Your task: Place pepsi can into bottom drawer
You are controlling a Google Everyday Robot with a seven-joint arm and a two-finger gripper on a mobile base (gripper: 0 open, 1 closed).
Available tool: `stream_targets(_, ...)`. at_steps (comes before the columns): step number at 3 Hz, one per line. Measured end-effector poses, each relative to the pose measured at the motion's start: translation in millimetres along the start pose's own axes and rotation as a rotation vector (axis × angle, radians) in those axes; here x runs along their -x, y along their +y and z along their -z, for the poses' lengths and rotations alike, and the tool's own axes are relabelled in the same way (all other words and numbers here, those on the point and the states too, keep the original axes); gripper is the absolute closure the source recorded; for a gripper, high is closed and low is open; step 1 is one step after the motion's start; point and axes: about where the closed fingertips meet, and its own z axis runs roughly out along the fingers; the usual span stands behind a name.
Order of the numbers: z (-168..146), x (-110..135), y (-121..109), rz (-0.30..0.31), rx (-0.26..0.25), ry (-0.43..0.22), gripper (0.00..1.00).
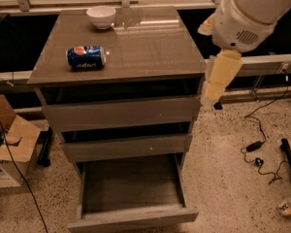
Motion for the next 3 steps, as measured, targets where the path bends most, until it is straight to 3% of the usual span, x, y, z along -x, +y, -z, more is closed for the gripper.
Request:
stream_targets(2,-54.5,48.1,-51.7,0.120,0.031,-0.049,0.00)
stream_targets(3,-57.2,51.6,-53.6,0.124,0.033,-0.054,0.00)
